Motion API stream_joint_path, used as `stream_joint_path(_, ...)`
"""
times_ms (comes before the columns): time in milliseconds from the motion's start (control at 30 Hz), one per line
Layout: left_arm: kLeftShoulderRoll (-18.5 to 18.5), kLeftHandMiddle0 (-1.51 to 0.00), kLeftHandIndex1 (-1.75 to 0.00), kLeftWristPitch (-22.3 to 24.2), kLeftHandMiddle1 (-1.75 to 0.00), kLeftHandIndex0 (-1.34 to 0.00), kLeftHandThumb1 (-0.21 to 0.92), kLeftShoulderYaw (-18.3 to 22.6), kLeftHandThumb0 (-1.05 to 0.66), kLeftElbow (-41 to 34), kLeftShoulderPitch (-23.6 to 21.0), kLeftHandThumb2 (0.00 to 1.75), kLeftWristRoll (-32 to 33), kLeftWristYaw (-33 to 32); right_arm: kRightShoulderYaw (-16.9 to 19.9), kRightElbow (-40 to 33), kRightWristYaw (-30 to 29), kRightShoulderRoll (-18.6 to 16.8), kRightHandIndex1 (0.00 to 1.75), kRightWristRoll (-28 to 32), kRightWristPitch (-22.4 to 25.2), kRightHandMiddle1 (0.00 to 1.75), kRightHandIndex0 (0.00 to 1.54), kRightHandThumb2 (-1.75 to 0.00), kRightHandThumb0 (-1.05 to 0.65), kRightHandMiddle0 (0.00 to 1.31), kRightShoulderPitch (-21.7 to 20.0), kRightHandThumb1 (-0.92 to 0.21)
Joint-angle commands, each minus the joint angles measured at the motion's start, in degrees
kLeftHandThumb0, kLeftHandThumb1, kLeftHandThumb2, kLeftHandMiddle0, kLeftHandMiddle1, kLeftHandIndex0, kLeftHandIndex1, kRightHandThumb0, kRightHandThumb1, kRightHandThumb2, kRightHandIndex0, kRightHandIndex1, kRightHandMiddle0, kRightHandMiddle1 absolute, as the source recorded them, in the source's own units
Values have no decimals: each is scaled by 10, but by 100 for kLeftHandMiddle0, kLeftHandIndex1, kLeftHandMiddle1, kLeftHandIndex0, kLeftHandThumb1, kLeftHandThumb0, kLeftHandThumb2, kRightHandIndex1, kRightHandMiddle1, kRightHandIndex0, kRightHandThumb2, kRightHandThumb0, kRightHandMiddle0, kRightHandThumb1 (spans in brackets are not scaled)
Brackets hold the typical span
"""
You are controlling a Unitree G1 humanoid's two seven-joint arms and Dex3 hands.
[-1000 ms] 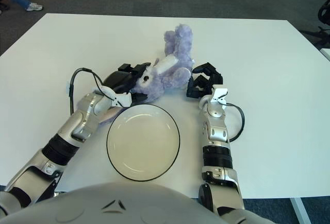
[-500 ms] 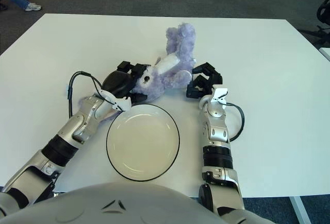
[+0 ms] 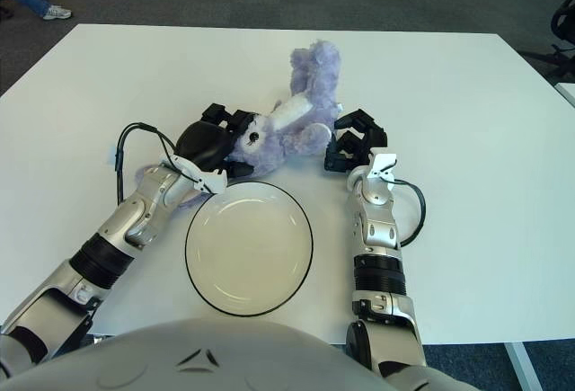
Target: Put the doll into the plate.
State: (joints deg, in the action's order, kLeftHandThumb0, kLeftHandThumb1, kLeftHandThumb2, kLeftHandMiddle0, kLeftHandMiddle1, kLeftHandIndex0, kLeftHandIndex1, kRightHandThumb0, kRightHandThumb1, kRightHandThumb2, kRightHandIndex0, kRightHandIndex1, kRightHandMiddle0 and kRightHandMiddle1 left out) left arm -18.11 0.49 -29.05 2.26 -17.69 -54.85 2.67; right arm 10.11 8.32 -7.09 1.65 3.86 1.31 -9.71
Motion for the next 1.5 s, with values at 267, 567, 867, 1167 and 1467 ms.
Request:
stream_joint_path(267,-11,-8,-74,78,-117,0,79,-5,-77,53,-24,44,-67,23,6,-3,4,4,175,4,15,145,91,-167,-2,83,13,8)
stream_joint_path(567,-12,-12,-84,84,-134,0,33,0,-49,75,-27,94,-63,-20,8,-8,8,3,175,7,17,146,91,-167,-2,83,15,8)
stream_joint_path(867,-18,-45,-145,82,-155,0,34,7,3,91,-23,101,-54,-50,8,-13,14,5,175,8,22,144,90,-166,-2,83,17,7)
stream_joint_path(1167,-20,-60,-174,91,-157,-4,45,10,41,97,-23,101,-56,-60,10,-13,21,7,175,9,25,144,90,-165,-2,83,18,7)
stream_joint_path(1467,-23,-49,-175,111,-171,-12,48,11,41,92,-19,108,-62,-67,11,-13,28,10,175,9,27,146,89,-165,-2,81,19,6)
